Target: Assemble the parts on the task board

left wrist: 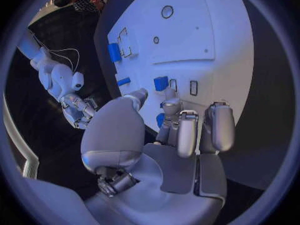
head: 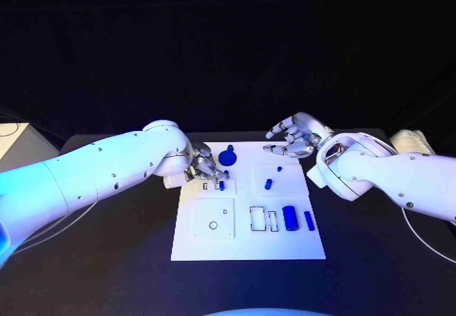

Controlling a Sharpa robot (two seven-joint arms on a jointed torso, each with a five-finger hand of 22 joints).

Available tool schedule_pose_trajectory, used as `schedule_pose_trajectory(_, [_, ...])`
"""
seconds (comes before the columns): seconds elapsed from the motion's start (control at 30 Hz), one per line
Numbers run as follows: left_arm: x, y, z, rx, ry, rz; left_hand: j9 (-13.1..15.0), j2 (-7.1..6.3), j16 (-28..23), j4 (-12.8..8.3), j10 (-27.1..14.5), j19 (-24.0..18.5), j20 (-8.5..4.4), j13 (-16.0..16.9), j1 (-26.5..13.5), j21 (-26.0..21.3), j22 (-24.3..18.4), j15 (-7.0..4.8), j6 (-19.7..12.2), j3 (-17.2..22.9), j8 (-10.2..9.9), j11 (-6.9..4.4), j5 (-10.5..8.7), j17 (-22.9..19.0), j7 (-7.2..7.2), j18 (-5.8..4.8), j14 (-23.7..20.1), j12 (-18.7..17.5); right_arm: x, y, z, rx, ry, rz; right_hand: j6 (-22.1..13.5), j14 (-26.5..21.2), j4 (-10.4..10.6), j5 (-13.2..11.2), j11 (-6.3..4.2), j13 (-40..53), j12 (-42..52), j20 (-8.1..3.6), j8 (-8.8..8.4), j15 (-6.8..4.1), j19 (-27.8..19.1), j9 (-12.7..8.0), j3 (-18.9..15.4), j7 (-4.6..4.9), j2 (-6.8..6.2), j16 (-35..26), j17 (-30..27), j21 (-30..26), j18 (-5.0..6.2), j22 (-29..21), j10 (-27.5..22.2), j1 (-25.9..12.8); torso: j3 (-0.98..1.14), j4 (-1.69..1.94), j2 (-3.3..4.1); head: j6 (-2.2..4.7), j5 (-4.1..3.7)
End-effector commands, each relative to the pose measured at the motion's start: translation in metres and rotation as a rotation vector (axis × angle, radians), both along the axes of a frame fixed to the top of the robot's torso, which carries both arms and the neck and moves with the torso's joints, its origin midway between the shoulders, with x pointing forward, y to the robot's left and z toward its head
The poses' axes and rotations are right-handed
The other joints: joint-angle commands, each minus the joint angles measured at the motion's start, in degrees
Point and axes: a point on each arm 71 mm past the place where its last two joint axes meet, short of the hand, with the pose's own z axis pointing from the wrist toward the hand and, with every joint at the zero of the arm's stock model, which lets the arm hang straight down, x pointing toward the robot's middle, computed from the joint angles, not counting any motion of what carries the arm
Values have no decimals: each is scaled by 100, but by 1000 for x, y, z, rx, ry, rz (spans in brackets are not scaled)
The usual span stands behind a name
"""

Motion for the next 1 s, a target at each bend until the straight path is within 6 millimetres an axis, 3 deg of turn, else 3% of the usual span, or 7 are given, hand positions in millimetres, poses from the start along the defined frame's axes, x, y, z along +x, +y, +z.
schedule_pose_trajectory(0.03, [-1, -3, 0, 7, 13, -17, 10, 39, -13, 3, -9, -18, -13, 9, 3, -17, 4, -27, -12, -33, 19, -41, 27, 1205, -29, -12, 455, 39, 0, 1, 0, -5, 7, 10, -49, 516, 28, -20, 16, 1088, -16, 34, 23, 19, 377, 3, 1, 3, -10, -11, 1126, 1, 30, 1203, 134, -64, 4, 4, -1, -14, 3])
schedule_pose_trajectory(0.3, [0, -7, -3, 7, 22, -22, 71, 69, -9, -2, -6, -14, -22, 20, 73, -14, 12, -36, -34, -25, 46, -50, 37, 1216, -38, -14, 460, 48, 0, 2, 0, -6, 9, 12, -49, 516, 28, -20, 16, 1088, -16, 34, 23, 19, 377, 3, 1, 3, -10, -11, 1126, 1, 30, 1203, 134, -64, 9, -11, 11, -28, 1])
schedule_pose_trajectory(1.0, [0, -8, -9, 14, 42, -21, 327, 190, -4, -31, 3, -9, -57, 41, 504, -9, 30, -78, -78, 206, 130, -98, 36, 1233, -91, -16, 468, 61, 1, 2, -1, -8, 13, 10, -53, 513, 31, -4, 14, 1085, -19, 33, 30, 18, 371, 3, -4, 2, 1, -16, 1113, -14, 34, 1193, 132, -66, 14, 2, -1, -95, -31])
